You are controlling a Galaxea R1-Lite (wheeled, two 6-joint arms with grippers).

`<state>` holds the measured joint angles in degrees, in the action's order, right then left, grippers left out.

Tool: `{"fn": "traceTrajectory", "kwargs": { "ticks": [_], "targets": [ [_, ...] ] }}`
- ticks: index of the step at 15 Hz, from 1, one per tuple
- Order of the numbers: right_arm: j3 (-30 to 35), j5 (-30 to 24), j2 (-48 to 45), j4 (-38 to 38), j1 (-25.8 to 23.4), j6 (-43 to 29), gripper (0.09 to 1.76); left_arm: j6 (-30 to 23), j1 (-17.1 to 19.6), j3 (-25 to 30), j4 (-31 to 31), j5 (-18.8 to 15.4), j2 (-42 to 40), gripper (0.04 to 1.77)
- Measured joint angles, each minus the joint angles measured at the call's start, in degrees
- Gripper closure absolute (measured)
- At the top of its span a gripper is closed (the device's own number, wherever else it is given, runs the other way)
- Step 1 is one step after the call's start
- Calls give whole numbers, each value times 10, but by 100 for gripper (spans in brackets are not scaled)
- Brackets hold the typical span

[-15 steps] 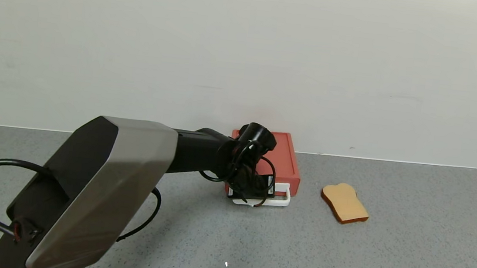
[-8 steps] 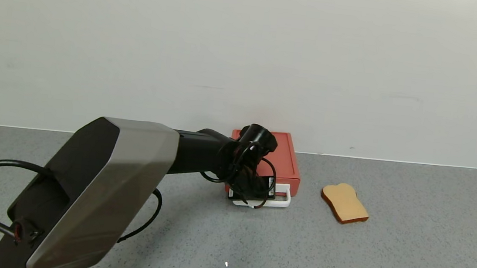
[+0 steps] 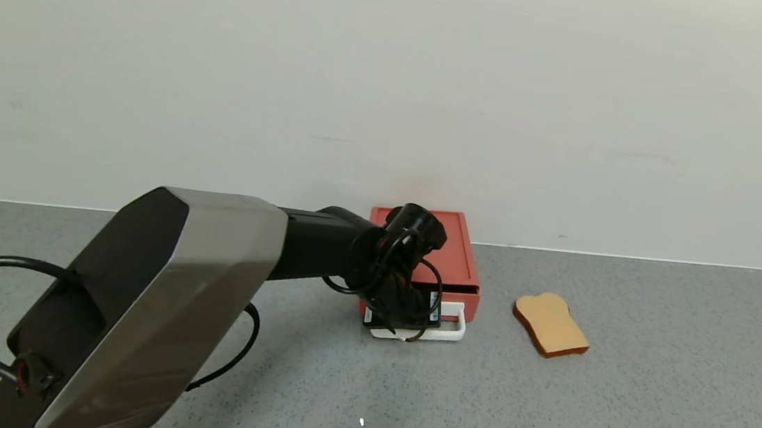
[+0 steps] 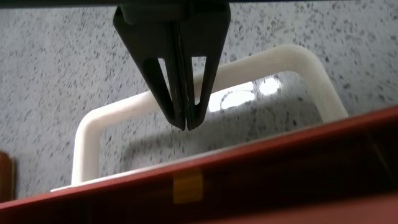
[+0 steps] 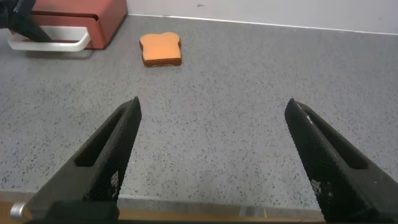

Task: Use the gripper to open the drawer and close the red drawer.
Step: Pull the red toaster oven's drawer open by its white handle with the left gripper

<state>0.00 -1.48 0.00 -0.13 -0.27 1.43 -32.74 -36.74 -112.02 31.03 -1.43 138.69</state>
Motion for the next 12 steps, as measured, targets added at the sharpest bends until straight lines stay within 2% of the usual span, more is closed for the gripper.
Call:
{"fn": "traceTrajectory", "kwargs": {
  "ticks": [5, 12],
  "targets": [
    [0, 1, 0, 0, 0, 0, 15, -21, -6, 6, 15, 1, -4, 170],
    [0, 2, 0, 0, 0, -1, 15, -30, -23, 46, 16, 2, -25, 170]
  ]
}}
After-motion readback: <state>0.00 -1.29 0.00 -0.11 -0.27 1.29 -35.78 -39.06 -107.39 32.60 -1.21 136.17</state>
